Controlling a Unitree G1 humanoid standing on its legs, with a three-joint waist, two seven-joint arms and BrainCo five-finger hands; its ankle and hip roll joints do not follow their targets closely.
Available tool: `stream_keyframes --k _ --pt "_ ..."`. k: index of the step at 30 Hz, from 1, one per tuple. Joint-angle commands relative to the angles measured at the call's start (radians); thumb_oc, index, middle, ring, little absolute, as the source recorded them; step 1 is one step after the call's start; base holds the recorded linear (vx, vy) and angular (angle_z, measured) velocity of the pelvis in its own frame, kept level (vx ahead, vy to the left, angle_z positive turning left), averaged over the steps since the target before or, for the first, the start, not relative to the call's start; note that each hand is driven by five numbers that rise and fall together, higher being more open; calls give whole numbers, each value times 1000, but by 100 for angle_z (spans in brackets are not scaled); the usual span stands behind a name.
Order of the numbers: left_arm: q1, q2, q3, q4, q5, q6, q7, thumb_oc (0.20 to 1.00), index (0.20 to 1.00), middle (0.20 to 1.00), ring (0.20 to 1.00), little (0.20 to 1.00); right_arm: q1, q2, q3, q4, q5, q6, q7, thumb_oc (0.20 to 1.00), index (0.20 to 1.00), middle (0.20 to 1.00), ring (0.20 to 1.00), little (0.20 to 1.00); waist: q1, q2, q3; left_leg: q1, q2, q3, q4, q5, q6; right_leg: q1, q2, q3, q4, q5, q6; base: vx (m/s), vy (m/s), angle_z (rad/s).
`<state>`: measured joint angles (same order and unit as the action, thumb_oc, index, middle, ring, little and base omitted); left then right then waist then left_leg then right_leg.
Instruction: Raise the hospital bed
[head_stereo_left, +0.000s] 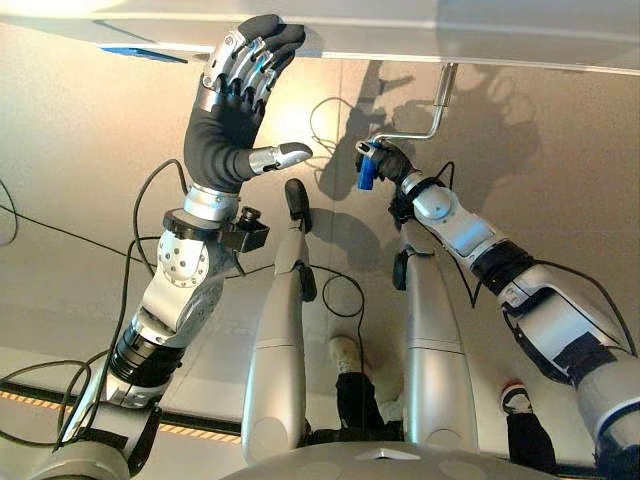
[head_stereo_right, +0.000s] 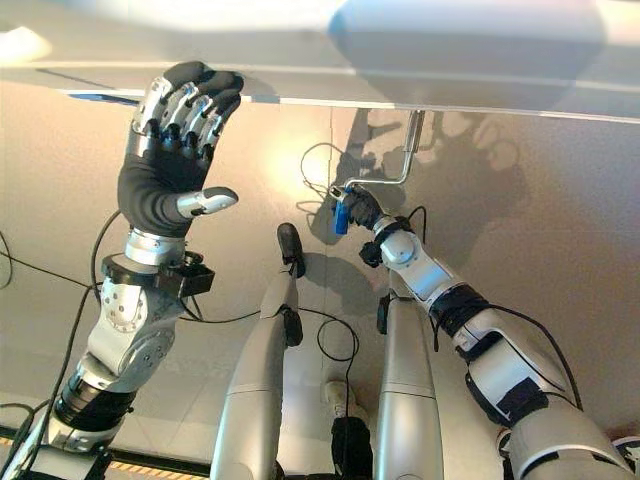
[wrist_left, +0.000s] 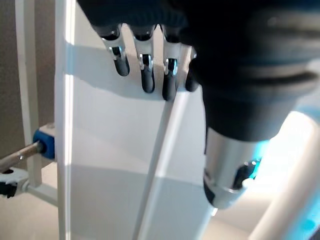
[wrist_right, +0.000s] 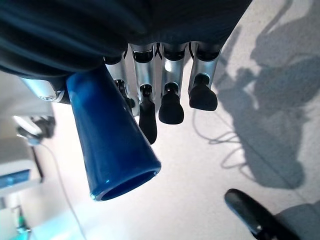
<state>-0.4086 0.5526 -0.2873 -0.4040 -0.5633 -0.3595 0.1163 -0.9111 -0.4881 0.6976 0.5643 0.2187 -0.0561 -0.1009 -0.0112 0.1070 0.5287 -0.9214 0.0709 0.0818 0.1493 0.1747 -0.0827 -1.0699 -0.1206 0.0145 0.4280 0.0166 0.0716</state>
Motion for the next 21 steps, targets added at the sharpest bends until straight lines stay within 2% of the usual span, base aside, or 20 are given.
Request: stream_keyframes --k 1,2,5,6,7,9,11,12,13,14,15,16,17,20,21 --pt "-1 27 -16 -97 12 -84 -25 1000 1000 1000 1000 1000 -97 204 88 -310 -25 -213 71 200 200 200 200 200 2 33 -9 -9 -74 -28 138 -148 44 61 0 -30 -116 51 64 0 0 0" --pt "-1 27 -17 -98 12 -84 -25 1000 1000 1000 1000 1000 -97 203 87 -311 -24 -212 72 200 200 200 200 200 3 34 -9 -9 -74 -28 139 -148 44 61 0 -30 -116 51 64 0 0 0" --pt "19 21 4 -98 17 -87 -5 1000 1000 1000 1000 1000 -9 126 -53 -453 120 -273 19 200 200 200 200 200 -13 27 -9 -12 -74 -25 139 -147 45 59 1 -31 -116 55 66 0 0 0" --pt "19 21 2 -98 18 -86 -5 1000 1000 1000 1000 1000 -6 123 -55 -457 121 -271 20 200 200 200 200 200 -12 28 -9 -11 -74 -25 139 -147 45 60 1 -31 -116 55 66 0 0 0" --pt "41 36 23 -106 22 -84 -6 1000 1000 1000 1000 1000 55 59 -121 -526 153 -291 8 200 200 200 200 200 -22 22 -9 -12 -75 -25 139 -149 46 60 1 -31 -115 54 66 0 0 0" --pt "62 44 44 -112 18 -83 -15 1000 1000 1000 1000 1000 141 6 -220 -592 227 -319 11 200 200 200 200 200 -36 17 -9 -8 -76 -24 137 -150 47 65 1 -31 -116 53 67 2 0 6" --pt "88 46 70 -116 8 -87 -32 1000 1000 1000 1000 1000 227 -11 -322 -639 305 -350 21 200 200 200 200 200 -48 11 -9 -2 -76 -23 135 -154 48 71 1 -31 -117 52 68 -1 1 10" --pt "89 46 68 -117 8 -87 -32 1000 1000 1000 1000 1000 230 -12 -324 -641 306 -350 22 200 200 200 200 200 -47 11 -9 -1 -76 -23 135 -154 48 72 1 -31 -117 52 68 2 -1 7" --pt "113 48 97 -123 4 -85 -47 1000 1000 1000 1000 1000 304 -25 -414 -669 335 -371 19 200 200 200 200 200 -57 4 -9 4 -78 -24 136 -157 49 77 2 -29 -117 49 69 2 -2 5" --pt "114 48 96 -124 4 -85 -48 1000 1000 1000 1000 1000 307 -25 -416 -671 335 -370 19 200 200 200 200 200 -56 4 -9 5 -78 -24 136 -158 49 78 2 -29 -117 49 69 2 -6 5" --pt "132 43 121 -128 -9 -83 -69 1000 1000 1000 1000 1000 369 -19 -512 -682 373 -396 11 200 200 200 200 200 -66 -2 -9 14 -77 -21 133 -161 48 85 3 -27 -118 48 70 -1 -4 7" --pt "132 43 121 -128 -9 -83 -69 1000 1000 1000 1000 1000 369 -19 -512 -682 373 -396 11 200 200 200 200 200 -66 -2 -9 15 -77 -21 133 -161 48 86 3 -27 -118 48 70 0 -6 7" --pt "143 38 140 -132 -16 -82 -84 1000 1000 1000 1000 1000 409 -3 -581 -685 393 -417 -4 200 200 200 200 200 -74 -6 -9 24 -78 -18 129 -163 48 94 3 -28 -120 46 71 -1 -5 10" --pt "160 32 172 -138 -35 -80 -103 1000 1000 1000 1000 1000 450 7 -664 -689 412 -442 -21 200 200 200 200 200 -79 -11 -9 43 -80 -19 122 -165 46 112 7 -28 -128 46 73 1 -5 8" --pt "161 32 172 -139 -36 -79 -104 1000 1000 1000 1000 1000 451 7 -665 -690 412 -442 -21 200 200 200 200 200 -79 -11 -9 44 -80 -19 121 -165 46 113 7 -27 -128 47 73 0 -13 4"
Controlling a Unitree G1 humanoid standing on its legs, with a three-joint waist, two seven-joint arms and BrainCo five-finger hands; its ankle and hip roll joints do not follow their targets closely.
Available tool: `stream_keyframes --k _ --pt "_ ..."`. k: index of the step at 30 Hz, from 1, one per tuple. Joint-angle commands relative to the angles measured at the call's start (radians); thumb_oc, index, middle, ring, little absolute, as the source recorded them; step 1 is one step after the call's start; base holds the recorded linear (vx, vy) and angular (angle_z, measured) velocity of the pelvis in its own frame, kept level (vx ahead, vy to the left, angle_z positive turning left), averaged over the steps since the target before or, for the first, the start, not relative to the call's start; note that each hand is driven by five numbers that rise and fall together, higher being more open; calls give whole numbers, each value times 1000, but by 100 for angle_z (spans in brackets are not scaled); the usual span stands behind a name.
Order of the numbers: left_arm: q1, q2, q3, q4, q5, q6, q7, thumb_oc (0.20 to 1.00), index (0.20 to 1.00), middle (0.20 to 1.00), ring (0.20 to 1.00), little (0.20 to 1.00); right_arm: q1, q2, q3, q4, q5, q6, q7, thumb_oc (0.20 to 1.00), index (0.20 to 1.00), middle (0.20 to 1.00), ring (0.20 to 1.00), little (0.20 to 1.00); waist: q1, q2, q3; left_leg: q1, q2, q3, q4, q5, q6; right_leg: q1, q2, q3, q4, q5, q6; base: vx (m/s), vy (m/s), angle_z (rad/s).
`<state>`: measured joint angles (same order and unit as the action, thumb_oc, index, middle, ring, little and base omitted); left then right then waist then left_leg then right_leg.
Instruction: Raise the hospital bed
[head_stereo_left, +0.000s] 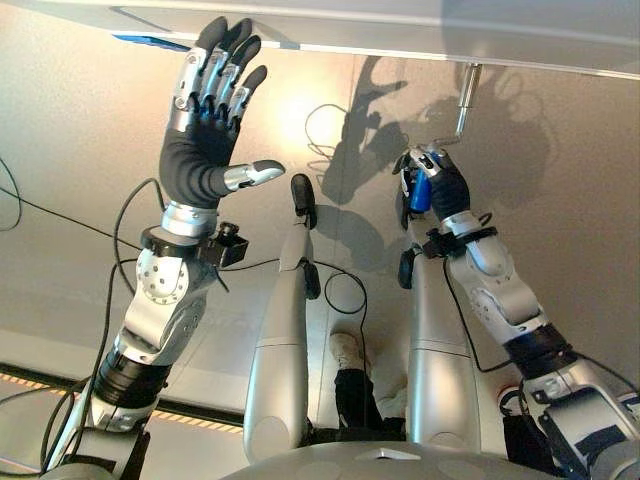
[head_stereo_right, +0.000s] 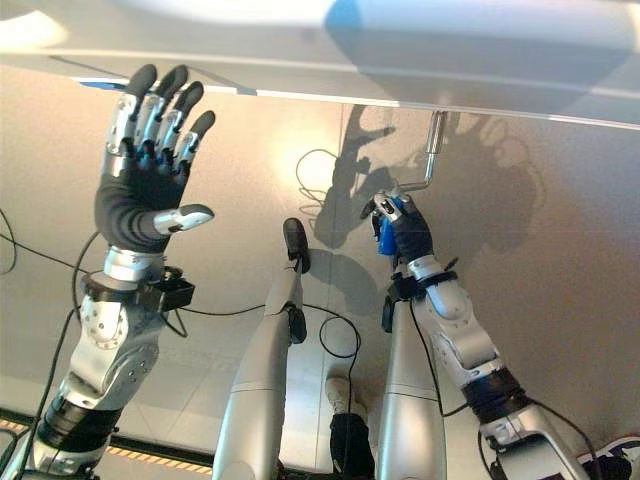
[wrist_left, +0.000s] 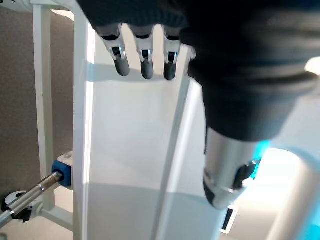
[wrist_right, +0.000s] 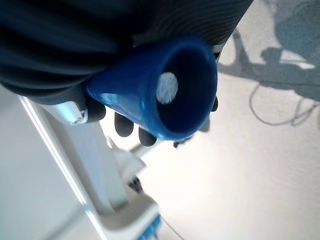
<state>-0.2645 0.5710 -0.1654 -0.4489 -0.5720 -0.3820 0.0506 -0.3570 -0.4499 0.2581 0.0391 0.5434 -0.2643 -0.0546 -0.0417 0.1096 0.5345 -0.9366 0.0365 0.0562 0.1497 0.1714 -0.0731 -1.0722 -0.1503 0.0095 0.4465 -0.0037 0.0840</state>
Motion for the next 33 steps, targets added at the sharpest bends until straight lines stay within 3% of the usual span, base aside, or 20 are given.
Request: stream_keyframes --k 1,8,15,18,26,27,29,31,32,33 --pt "26 7 57 -95 -35 -57 -45 1000 1000 1000 1000 1000 -84 -21 -257 -156 94 -243 -84 200 200 200 200 200 -52 -15 -14 73 -46 5 114 -162 36 126 38 -21 -151 67 62 0 0 0" --pt "26 11 77 -92 -42 -53 -66 1000 1000 1000 1000 1000 -61 -4 -343 -47 80 -261 -164 200 200 200 200 200 -61 -20 -14 110 -44 9 94 -157 31 167 39 -23 -170 65 61 -4 -15 0" --pt "24 27 61 -78 -1 -38 -57 1000 1000 1000 1000 1000 -76 -67 -370 249 -65 -181 -323 200 200 200 200 200 -58 -20 -14 146 -43 3 67 -146 25 207 41 -35 -193 68 61 0 0 0" --pt "31 39 52 -73 -7 -37 -61 1000 1000 1000 1000 1000 -76 -89 -361 364 -82 -153 -340 200 200 200 200 200 -54 -17 -14 164 -42 1 55 -139 21 225 41 -39 -198 68 62 0 0 0" --pt "-2 90 -49 -16 -7 -13 -70 1000 1000 1000 1000 1000 -179 -182 -236 930 -82 -4 -273 200 200 200 200 200 -34 -10 -14 255 -40 -4 11 -116 10 313 35 -60 -216 70 60 -2 -5 -1" --pt "0 90 -50 -15 -7 -13 -70 1000 1000 1000 1000 1000 -178 -182 -235 932 -81 -5 -272 200 200 200 200 200 -34 -9 -14 261 -40 -5 12 -123 10 318 35 -61 -214 62 61 0 0 0" --pt "-15 92 -99 40 -4 -1 -78 1000 1000 1000 1000 1000 -243 -195 -185 1138 -98 57 -235 200 200 200 200 200 -24 -1 -14 289 -40 -8 7 -114 9 350 32 -67 -218 67 59 -1 -11 2" --pt "-11 61 -136 112 -23 15 -88 1000 1000 1000 1000 1000 -252 -180 -166 1225 -115 95 -210 200 200 200 200 200 -19 4 -14 329 -39 -11 -3 -119 8 388 31 -73 -222 57 60 0 0 0" --pt "-12 50 -152 164 -11 23 -95 1000 1000 1000 1000 1000 -263 -171 -145 1248 -130 113 -183 947 947 947 947 947 -18 4 -14 348 -37 -11 -10 -111 6 405 31 -76 -230 64 59 0 0 0" --pt "-12 47 -160 189 3 30 -100 1000 1000 1000 1000 1000 -270 -168 -135 1257 -139 120 -177 1000 1000 1000 1000 1000 -18 5 -14 363 -36 -12 -14 -111 6 421 31 -78 -231 62 59 6 -35 3"
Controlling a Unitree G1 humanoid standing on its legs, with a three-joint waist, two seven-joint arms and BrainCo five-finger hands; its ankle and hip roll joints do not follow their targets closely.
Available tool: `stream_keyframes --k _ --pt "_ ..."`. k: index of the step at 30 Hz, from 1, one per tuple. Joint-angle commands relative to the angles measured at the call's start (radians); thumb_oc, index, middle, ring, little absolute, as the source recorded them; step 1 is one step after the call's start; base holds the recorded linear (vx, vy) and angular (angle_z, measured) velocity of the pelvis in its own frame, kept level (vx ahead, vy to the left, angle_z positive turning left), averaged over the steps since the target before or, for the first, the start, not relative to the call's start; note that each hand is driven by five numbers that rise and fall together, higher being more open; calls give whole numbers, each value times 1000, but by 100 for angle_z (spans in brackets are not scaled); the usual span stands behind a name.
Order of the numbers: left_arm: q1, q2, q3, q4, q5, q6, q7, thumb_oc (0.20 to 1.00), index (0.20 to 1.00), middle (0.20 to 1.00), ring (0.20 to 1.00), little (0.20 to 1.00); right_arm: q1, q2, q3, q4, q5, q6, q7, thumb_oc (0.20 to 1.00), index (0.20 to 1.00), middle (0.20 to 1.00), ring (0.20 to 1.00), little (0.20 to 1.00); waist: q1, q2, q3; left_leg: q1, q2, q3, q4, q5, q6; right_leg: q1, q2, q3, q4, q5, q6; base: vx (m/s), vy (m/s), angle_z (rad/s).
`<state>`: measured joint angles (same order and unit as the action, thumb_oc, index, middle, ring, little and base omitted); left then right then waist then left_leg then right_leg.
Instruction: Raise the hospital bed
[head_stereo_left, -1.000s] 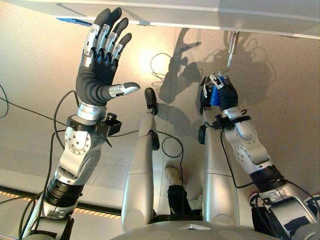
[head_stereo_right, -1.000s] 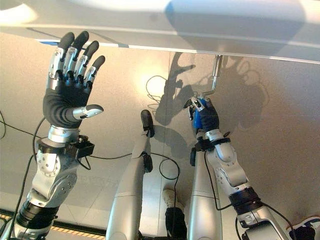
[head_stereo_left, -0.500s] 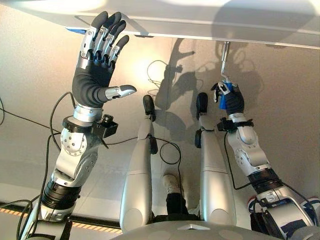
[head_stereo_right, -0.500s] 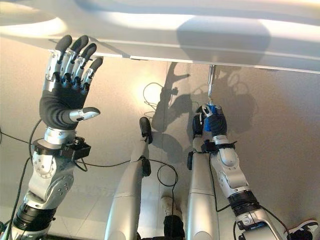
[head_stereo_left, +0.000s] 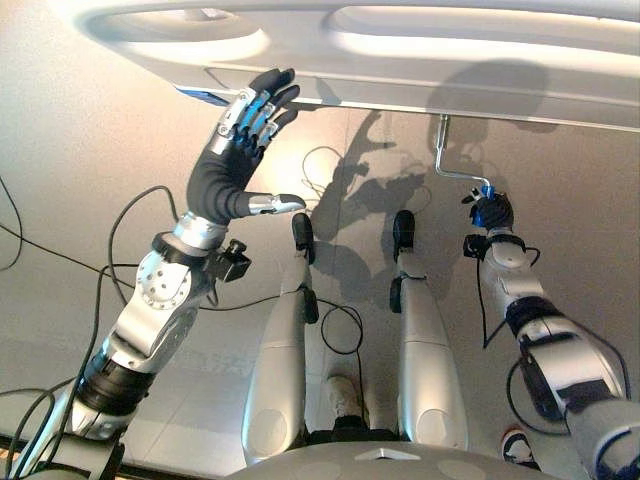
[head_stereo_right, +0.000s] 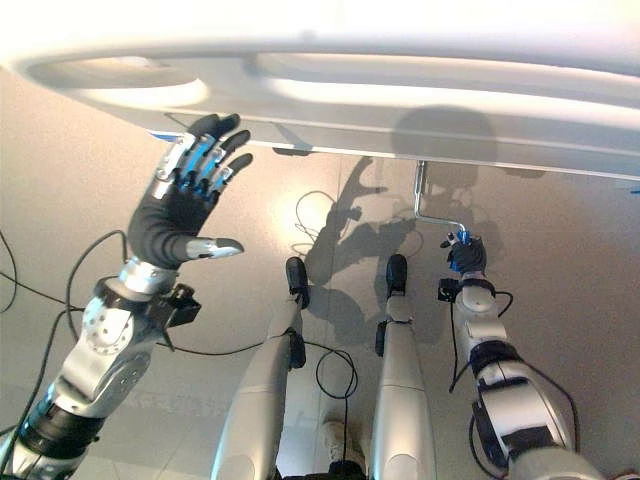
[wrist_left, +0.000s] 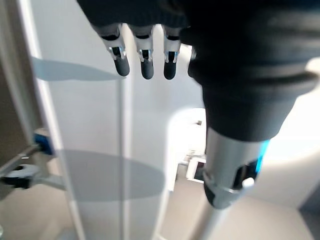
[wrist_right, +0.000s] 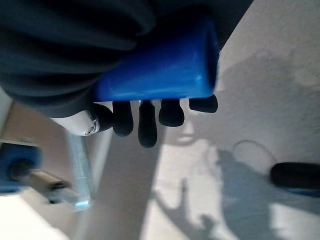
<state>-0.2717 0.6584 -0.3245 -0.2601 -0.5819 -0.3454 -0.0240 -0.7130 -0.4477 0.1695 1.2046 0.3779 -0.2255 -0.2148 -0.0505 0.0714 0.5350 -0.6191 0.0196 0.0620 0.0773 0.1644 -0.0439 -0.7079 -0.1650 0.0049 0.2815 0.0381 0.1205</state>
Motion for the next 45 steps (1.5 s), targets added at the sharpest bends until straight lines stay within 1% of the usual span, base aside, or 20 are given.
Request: stream_keyframes --k 1,2,3,4,5,6,7,9,10,12,15,16,19,23,24,28,32,38,42,45 --pt "7 -63 -16 71 26 1 -31 1000 1000 1000 1000 1000 90 -154 -23 105 -6 92 0 1000 1000 1000 1000 1000 -9 42 -15 70 -20 -18 54 -103 -23 81 48 -76 -67 19 22 39 -32 4" --pt "15 -82 -34 135 39 14 -36 1000 1000 1000 1000 1000 99 -141 -12 102 -26 98 3 1000 1000 1000 1000 1000 -9 39 -15 97 -18 -20 55 -110 -22 108 47 -78 -65 11 22 34 -37 6" --pt "21 -107 -44 222 53 25 -34 1000 1000 1000 1000 1000 111 -123 4 85 -47 100 7 1000 1000 1000 1000 1000 -9 35 -15 120 -17 -21 50 -105 -22 135 48 -79 -72 15 22 24 -25 4" --pt "21 -107 -44 222 53 24 -34 1000 1000 1000 1000 1000 111 -123 4 85 -47 100 7 1000 1000 1000 1000 1000 -9 35 -15 120 -17 -21 49 -105 -22 135 48 -79 -73 16 22 27 -30 3" --pt "35 -135 -62 343 94 34 -34 1000 1000 1000 1000 1000 130 -96 36 61 -75 99 25 1000 1000 1000 1000 1000 -11 27 -19 150 -14 -21 45 -106 -22 170 50 -82 -80 14 22 73 -28 3" --pt "41 -147 -78 433 149 43 -32 1000 1000 1000 1000 1000 151 -82 51 45 -97 101 26 1000 1000 1000 1000 1000 -13 22 -30 176 -12 -24 42 -112 -21 194 49 -82 -79 7 24 155 -41 0" --pt "58 -172 -109 619 287 52 -15 1000 1000 1000 1000 1000 202 -55 86 33 -163 108 39 1000 1000 1000 1000 1000 -16 8 -61 225 -10 -23 30 -114 -21 249 52 -87 -97 9 26 195 -47 2" --pt "77 -216 -120 798 400 64 14 1000 1000 1000 1000 1000 261 -22 90 32 -196 111 50 1000 1000 1000 1000 1000 -19 -6 -100 280 -6 -28 16 -120 -21 318 54 -96 -123 7 28 183 -55 0" --pt "88 -230 -128 851 440 70 19 1000 1000 1000 1000 1000 291 -13 84 30 -208 111 48 1000 1000 1000 1000 1000 -17 -10 -120 301 -6 -32 9 -122 -20 345 53 -99 -136 6 29 158 -47 0" --pt "112 -288 -90 1039 478 92 33 1000 1000 1000 1000 1000 343 11 77 46 -231 116 57 1000 1000 1000 1000 1000 -13 -21 -160 352 -1 -38 -8 -124 -21 406 52 -110 -170 4 31 161 -50 1" --pt "137 -336 -31 1255 530 123 50 1000 1000 1000 1000 1000 418 45 76 45 -274 122 70 1000 1000 1000 1000 1000 -7 -36 -216 412 2 -39 -38 -125 -21 473 53 -123 -212 5 31 117 -46 15" --pt "141 -348 3 1326 546 133 60 1000 1000 1000 1000 1000 441 55 81 42 -293 126 76 1000 1000 1000 1000 1000 -7 -41 -237 434 3 -40 -51 -123 -23 499 52 -126 -233 10 32 103 -42 8" --pt "170 -359 48 1398 560 141 49 1000 1000 1000 1000 1000 494 77 85 52 -333 138 93 1000 1000 1000 1000 1000 -3 -50 -292 491 8 -39 -84 -123 -24 554 51 -136 -271 18 36 88 -23 1" --pt "194 -362 77 1410 554 137 43 1000 1000 1000 1000 1000 540 93 87 54 -357 147 111 1000 1000 1000 1000 1000 0 -58 -334 547 10 -36 -108 -124 -24 607 52 -141 -290 21 40 43 -3 7" --pt "202 -367 95 1412 550 136 43 1000 1000 1000 1000 1000 575 108 88 52 -375 150 120 1000 1000 1000 1000 1000 0 -63 -361 582 9 -37 -115 -130 -23 643 52 -142 -299 18 40 64 20 -1" --pt "218 -378 125 1406 533 132 51 1000 1000 1000 1000 1000 631 133 84 28 -386 147 130 1000 1000 1000 1000 1000 -3 -75 -401 640 9 -28 -123 -146 -18 703 50 -139 -319 14 42 47 26 1" --pt "217 -391 151 1399 517 129 70 1000 1000 1000 1000 1000 651 174 92 -17 -367 134 126 1000 1000 1000 1000 1000 -10 -88 -438 694 13 -9 -149 -148 -16 745 55 -123 -334 13 41 25 7 -8" --pt "208 -408 135 1395 534 127 79 1000 1000 1000 1000 1000 643 189 100 -13 -372 130 121 1000 1000 1000 1000 1000 -9 -92 -453 735 15 8 -155 -156 -16 782 55 -118 -345 8 39 22 16 -11" --pt "210 -427 148 1398 505 124 96 1000 1000 1000 1000 1000 657 204 83 -11 -348 122 111 1000 1000 1000 1000 1000 -7 -99 -470 761 17 12 -161 -162 -16 812 54 -118 -356 5 38 40 -2 -4" --pt "212 -432 146 1405 503 122 95 1000 1000 1000 1000 1000 654 205 79 -15 -334 119 105 1000 1000 1000 1000 1000 -8 -99 -472 762 18 10 -159 -163 -16 816 53 -118 -356 5 37 0 -3 -2"
